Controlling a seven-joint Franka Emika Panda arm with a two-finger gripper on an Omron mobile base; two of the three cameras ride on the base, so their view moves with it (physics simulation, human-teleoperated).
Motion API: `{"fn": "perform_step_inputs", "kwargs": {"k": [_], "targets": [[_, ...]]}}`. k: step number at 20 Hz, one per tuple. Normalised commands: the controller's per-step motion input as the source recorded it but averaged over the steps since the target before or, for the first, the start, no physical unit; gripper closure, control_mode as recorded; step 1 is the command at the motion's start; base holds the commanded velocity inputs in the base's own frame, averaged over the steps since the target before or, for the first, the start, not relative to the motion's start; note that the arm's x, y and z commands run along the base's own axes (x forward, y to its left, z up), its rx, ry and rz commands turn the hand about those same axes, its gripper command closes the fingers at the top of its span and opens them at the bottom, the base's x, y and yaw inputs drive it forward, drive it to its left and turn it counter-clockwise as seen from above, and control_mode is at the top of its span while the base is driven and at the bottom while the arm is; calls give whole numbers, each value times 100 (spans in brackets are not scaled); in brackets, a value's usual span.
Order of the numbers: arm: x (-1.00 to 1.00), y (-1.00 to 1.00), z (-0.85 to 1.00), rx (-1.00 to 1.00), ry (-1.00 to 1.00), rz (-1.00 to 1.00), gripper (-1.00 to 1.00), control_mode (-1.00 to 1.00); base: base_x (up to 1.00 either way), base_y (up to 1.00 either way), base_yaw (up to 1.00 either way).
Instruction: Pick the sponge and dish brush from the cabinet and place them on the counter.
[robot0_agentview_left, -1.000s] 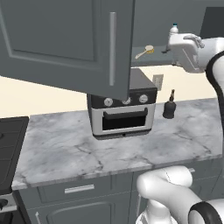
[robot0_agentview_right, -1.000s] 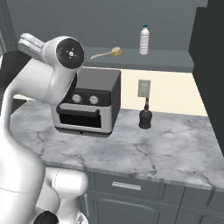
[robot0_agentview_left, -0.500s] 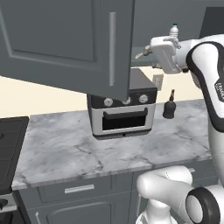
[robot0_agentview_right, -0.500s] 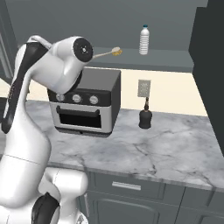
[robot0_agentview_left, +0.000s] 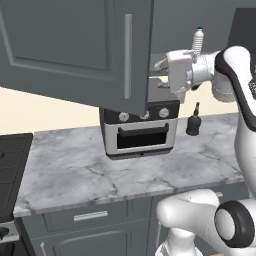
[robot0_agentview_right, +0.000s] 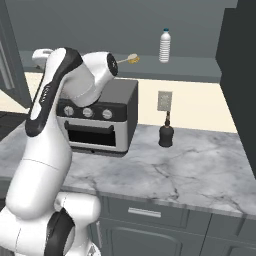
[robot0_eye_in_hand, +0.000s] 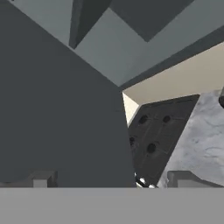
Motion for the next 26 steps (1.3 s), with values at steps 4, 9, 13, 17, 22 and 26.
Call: {"fn": "perform_step_inputs", "kwargs": {"k": [4, 9, 13, 17, 22, 26], "targets": [[14, 48, -13, 3, 15, 28, -100, -100, 0, 0, 0], [9, 58, -7, 0, 11, 20, -100, -100, 0, 0, 0], [-6, 49, -10, 0, 4, 19, -100, -100, 0, 0, 0], [-33, 33, -15, 0, 0, 25, -100, -100, 0, 0, 0], [-49, 31, -16, 0, 0, 27, -100, -100, 0, 0, 0], [-47, 48, -12, 0, -3, 21, -100, -100, 0, 0, 0]]}}
